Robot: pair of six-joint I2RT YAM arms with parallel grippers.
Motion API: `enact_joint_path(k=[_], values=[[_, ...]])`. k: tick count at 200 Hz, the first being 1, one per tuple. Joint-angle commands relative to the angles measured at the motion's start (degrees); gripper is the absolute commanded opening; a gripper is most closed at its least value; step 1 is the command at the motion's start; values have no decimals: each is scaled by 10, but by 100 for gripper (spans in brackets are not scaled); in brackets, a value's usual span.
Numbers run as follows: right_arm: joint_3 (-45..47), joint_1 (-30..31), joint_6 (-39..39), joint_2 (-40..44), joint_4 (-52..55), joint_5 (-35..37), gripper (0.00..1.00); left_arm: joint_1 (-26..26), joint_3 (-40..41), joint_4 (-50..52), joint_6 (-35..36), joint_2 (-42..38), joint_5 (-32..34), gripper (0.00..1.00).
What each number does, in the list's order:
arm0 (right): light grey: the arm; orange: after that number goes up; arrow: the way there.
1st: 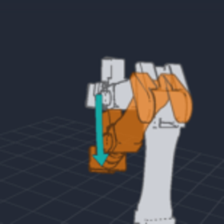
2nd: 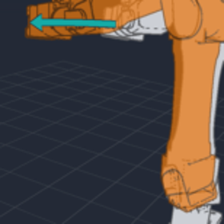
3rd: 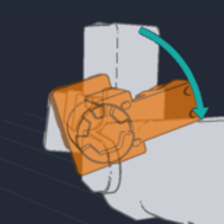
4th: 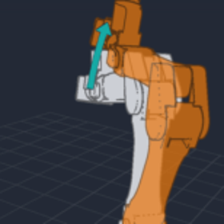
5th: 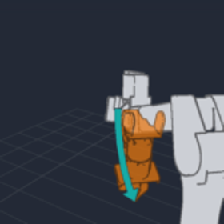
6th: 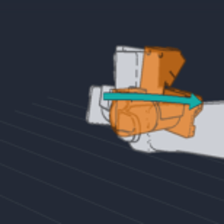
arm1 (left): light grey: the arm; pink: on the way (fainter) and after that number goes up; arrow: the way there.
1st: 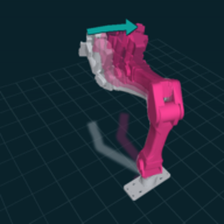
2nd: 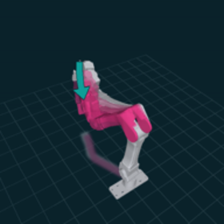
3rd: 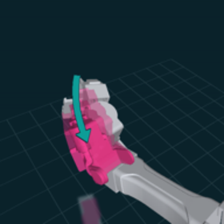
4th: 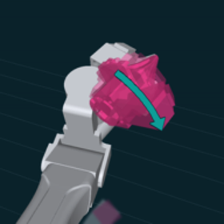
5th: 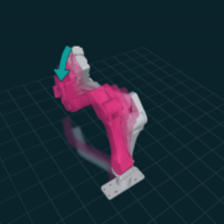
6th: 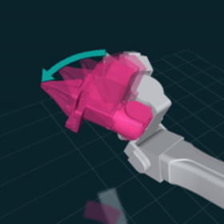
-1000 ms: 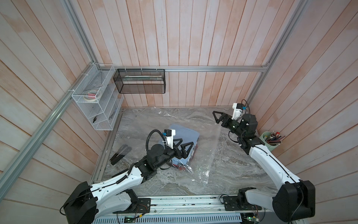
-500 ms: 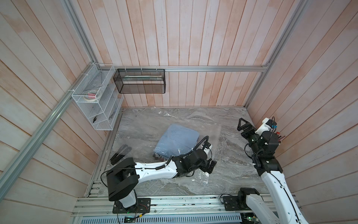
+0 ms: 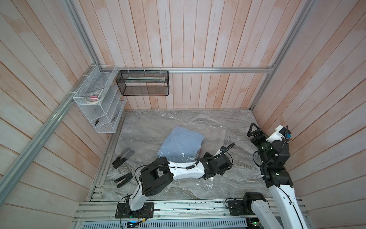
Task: Take the shirt out of the vacuum bag
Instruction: Open the vacuum bag at the center of the board.
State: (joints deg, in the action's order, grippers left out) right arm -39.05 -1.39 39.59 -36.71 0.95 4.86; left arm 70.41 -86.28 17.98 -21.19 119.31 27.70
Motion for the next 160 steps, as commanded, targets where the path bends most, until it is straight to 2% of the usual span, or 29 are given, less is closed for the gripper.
enact_joint_path(k=[1,27,56,95,118,139,160], values=[[12,-2,0,11,5,12,98,-1,-47,70,-1,32,85,100],[16,-1,-1,16,-1,5,98,-2,-78,112,-6,56,120,100],[21,-2,3,18,-8,-5,98,-2,-97,143,-7,73,152,90],[22,-2,1,21,-11,-8,98,-2,-108,165,-9,82,162,77],[27,-2,2,20,-16,-16,98,-3,-115,173,0,79,170,62],[35,-1,2,20,-20,-28,98,-11,-119,176,7,71,180,42],[44,-2,3,14,-26,-49,98,-36,-110,173,1,48,175,16]])
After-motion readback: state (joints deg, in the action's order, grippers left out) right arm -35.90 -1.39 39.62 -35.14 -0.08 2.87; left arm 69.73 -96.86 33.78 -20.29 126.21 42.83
